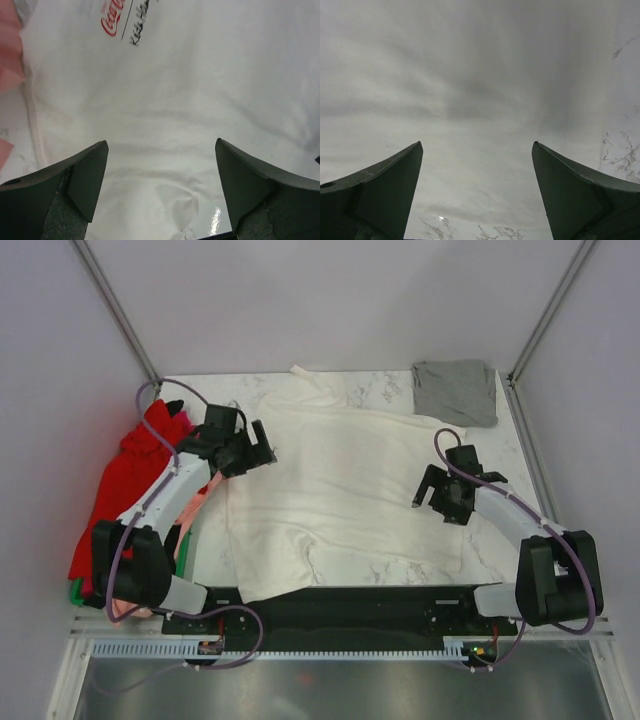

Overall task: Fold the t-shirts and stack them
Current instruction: Flatten the tshirt out

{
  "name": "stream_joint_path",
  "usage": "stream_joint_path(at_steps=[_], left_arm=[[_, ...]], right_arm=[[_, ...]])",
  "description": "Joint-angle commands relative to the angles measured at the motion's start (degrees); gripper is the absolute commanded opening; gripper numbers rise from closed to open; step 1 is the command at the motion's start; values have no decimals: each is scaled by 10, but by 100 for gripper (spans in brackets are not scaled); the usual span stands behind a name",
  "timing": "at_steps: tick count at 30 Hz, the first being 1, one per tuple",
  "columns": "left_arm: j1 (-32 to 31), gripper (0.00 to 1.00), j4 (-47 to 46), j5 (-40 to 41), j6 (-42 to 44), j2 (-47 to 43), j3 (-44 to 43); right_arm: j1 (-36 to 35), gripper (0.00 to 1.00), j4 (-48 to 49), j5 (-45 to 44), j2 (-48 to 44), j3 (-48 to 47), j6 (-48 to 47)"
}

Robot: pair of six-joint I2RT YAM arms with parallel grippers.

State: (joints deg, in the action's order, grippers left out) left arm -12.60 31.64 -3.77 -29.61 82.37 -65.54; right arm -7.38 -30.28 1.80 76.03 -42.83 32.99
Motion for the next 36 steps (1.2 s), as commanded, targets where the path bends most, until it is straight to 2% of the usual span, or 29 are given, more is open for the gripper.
stream_joint_path(at_steps=[1, 4, 8, 10, 14, 18, 21, 23, 26, 27, 28, 30, 31, 33, 34, 36], left_arm=[[-6, 93, 4, -31, -41, 23, 79], [-14, 93, -14, -41, -53, 41, 109], [-12, 93, -39, -49, -62, 93, 109], [-10, 93, -46, -46, -65, 139, 93], [0, 92, -54, -54, -89, 212, 46], [5, 91, -43, -60, -84, 248, -28], [6, 92, 12, -49, -58, 243, -106], [6, 92, 37, -45, -48, 206, -129], [-1, 93, 48, -38, -54, 128, -73], [-11, 93, 52, -24, -57, 62, -26], [-18, 93, 54, -16, -62, 33, -1], [-26, 93, 64, -5, -91, -60, 79], [-26, 92, 74, -4, -115, -93, 106], [-30, 91, 87, -2, -139, -141, 171], [-35, 90, 96, 0, -157, -180, 188], [-64, 88, 118, 33, -175, -199, 214]], right_arm=[[-2, 98, -9, 4, 49, -9, 22], [6, 98, -1, -12, 96, -41, 19], [16, 98, 6, -55, 205, -122, 0], [22, 98, 7, -85, 272, -156, -10], [37, 98, 5, -88, 366, -285, -27], [43, 98, -24, -58, 402, -376, -50], [43, 98, -30, -51, 367, -384, -67], [43, 98, -31, -53, 312, -365, -70], [43, 98, -32, -66, 214, -326, -65], [43, 98, -32, -70, 187, -312, -54], [42, 98, -32, -72, 127, -295, -45], [41, 98, -36, -115, 66, -230, -18], [41, 98, -54, -137, 7, -207, 15], [41, 98, -57, -178, -56, -127, 38], [41, 98, -52, -185, -112, -98, 50], [41, 98, -36, -161, -155, -29, 72]])
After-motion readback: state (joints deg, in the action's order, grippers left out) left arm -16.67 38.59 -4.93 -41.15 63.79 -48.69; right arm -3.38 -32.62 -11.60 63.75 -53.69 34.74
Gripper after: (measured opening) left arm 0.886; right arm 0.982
